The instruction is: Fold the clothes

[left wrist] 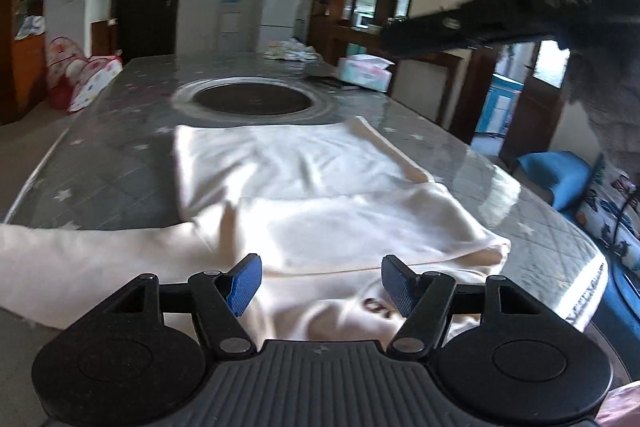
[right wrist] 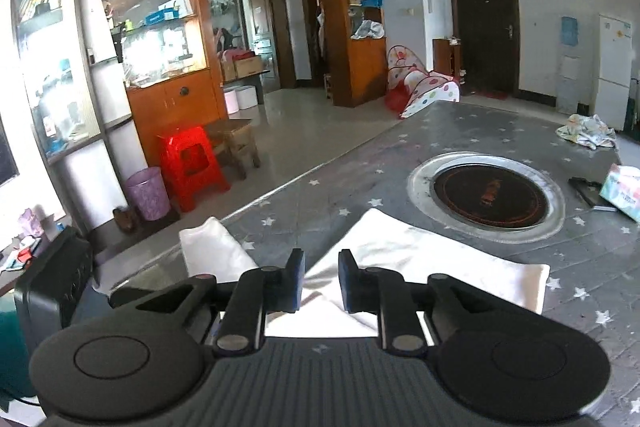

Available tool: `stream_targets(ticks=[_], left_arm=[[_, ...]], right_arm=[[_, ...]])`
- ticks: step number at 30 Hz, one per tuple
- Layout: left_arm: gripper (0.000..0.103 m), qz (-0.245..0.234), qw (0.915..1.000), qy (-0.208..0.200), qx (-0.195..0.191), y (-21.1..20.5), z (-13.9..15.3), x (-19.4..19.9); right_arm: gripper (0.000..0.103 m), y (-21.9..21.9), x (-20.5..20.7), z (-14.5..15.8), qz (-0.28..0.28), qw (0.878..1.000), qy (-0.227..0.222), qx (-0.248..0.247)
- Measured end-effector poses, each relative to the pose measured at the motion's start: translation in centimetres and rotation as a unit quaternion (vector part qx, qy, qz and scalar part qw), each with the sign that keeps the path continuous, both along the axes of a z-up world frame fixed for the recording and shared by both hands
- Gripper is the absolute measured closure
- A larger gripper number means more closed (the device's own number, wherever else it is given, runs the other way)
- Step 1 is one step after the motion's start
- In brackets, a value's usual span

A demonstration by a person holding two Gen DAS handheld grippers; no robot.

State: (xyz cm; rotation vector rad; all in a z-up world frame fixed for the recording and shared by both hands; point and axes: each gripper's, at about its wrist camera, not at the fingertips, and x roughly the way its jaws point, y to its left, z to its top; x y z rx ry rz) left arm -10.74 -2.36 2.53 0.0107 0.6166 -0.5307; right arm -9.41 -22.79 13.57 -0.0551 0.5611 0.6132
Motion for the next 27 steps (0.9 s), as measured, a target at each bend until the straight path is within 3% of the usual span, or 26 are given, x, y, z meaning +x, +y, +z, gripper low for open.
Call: stream_targets(ticks=[5, 12, 18, 23, 27], left_arm=[[0.035, 0.014, 0.9999, -0.003, 0.002, 0.8, 0.1, 0.6], [0.044, 0.022, 0.9997, 0.002, 0.006, 0.0, -0.4, 2.3], [0.063, 0.029, 0.9992, 0.013, 0.022, -0.9, -1.3, 3.7], [0.096, 0.044, 0.9983, 0.007, 0.038, -0.9, -1.5, 4.0], [0.102, 0.056, 0.9979, 0.004, 0.032, -0.3, -0.7, 3.8]], right_arm=[[0.085, -2.9, 0.5, -1.0, -0.042, 0.998, 0.019, -0.035], [0.085, -8.4, 2.1, -6.3, -0.123, 0.984, 0.099, -0.079], [0.085, -10.8, 2.4, -9.0, -0.156, 0.977, 0.131, -0.061], [0.084, -9.7, 2.5, -9.6, -0.142, 0.981, 0.121, -0.06], [0.084, -8.5, 2.8, -10.6, -0.132, 0.981, 0.117, -0.077]])
